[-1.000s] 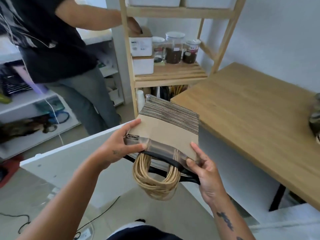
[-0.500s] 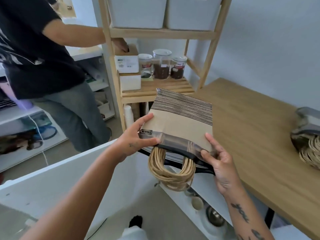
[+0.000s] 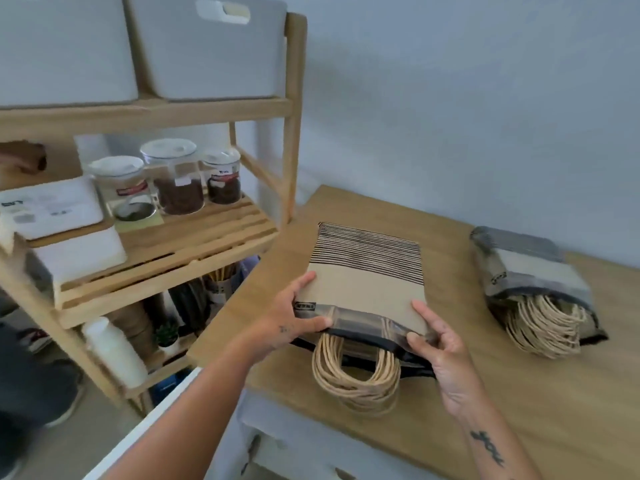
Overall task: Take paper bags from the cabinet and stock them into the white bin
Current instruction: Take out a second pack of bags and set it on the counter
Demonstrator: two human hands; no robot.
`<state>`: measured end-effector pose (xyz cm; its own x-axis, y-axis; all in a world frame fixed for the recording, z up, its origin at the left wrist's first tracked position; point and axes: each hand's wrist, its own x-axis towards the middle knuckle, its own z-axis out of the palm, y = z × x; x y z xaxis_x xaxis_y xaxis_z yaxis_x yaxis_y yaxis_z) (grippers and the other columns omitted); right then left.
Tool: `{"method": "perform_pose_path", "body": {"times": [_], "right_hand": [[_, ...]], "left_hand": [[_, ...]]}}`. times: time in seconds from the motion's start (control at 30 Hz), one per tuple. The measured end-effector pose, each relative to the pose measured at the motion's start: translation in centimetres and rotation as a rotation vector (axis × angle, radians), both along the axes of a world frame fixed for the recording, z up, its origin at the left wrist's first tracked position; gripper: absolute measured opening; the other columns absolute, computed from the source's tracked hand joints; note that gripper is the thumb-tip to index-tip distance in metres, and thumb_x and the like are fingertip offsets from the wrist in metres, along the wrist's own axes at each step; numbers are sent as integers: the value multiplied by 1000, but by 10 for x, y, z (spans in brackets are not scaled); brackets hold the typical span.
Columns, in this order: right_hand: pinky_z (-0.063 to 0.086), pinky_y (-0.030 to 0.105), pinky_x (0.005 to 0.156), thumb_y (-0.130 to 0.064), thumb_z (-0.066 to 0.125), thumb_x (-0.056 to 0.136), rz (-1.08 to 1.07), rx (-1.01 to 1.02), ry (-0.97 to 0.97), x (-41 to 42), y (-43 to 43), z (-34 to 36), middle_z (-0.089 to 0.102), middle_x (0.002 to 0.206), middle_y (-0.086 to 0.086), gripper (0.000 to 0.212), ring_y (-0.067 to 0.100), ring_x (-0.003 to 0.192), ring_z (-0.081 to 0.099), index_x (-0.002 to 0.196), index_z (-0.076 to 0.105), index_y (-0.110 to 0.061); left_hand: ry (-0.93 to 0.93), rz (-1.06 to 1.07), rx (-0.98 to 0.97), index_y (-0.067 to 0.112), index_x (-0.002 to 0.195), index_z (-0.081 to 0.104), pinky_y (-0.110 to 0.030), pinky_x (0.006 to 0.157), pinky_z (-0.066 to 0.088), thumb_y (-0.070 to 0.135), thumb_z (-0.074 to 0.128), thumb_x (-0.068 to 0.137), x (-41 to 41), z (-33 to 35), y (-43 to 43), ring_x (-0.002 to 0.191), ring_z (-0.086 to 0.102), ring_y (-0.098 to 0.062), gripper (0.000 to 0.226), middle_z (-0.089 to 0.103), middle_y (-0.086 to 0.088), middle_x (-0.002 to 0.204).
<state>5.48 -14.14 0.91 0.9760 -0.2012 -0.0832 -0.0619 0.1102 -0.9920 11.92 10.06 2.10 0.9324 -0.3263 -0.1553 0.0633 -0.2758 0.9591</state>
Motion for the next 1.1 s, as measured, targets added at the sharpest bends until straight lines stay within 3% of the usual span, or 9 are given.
{"method": "perform_pose_path", "body": {"times": [0.13,0.2,0.27,0.5,0.67,0.8,0.9,1.0,1.1], "right_hand": [[50,6,77,-25,85,57,-71,-57,9,40,-13,7,67,102,-19,57,-4,90,62,109,62,-31],[48,6,83,1,69,74,-112,-91,30,58,-18,3,61,108,-17,48,0,99,57,110,59,-29],[44,9,90,10,60,78,-136,-138,61,71,-23,-2,57,116,-15,51,7,110,52,110,59,-29],[38,22,103,8,57,83,-220,-251,132,90,-29,-9,51,121,-13,52,3,112,49,114,55,-33],[33,25,107,8,58,83,-219,-296,133,94,-35,-12,51,119,-20,53,6,120,45,109,56,-37],[36,24,102,3,59,85,-216,-348,172,100,-46,-4,53,125,-8,51,4,109,51,112,55,-40],[44,27,91,-4,61,85,-299,-433,190,96,-45,-1,57,117,-2,45,8,94,53,118,57,-34],[41,27,95,-12,63,84,-402,-588,147,86,-41,-5,54,115,-6,34,11,107,51,114,61,-28],[30,18,92,-18,67,81,-491,-753,96,72,-29,-11,51,111,-8,26,9,109,44,105,64,-28]], "left_hand": [[33,-111,-13,33,142,29,-20,97,32,21,77,74,63,-5,-21,121,34,-8,85,33,8,137],[46,-159,-7,32,143,28,-20,98,31,22,78,73,90,-10,-28,123,35,-9,86,33,7,139],[46,-203,13,31,143,28,-20,100,31,24,78,73,109,-14,-36,124,34,-8,87,34,6,140],[-3,-257,185,50,133,34,-40,110,36,64,77,45,148,-32,-53,129,37,-19,99,35,2,138],[-40,-271,214,42,137,33,-33,108,32,42,82,62,152,-32,-58,125,32,-20,90,30,0,128],[-82,-215,253,35,140,31,-30,103,27,40,80,66,137,-26,-69,126,27,-19,90,29,2,122],[-155,-231,373,32,138,34,-37,114,17,47,79,65,136,-18,-73,139,12,-21,87,17,0,143],[-308,-396,386,41,131,42,-47,117,-1,52,72,61,148,-4,-81,145,-14,-17,77,-2,8,157],[-437,-501,412,46,134,40,-51,115,-10,46,69,76,159,4,-102,145,-17,-12,65,2,13,158]]}}
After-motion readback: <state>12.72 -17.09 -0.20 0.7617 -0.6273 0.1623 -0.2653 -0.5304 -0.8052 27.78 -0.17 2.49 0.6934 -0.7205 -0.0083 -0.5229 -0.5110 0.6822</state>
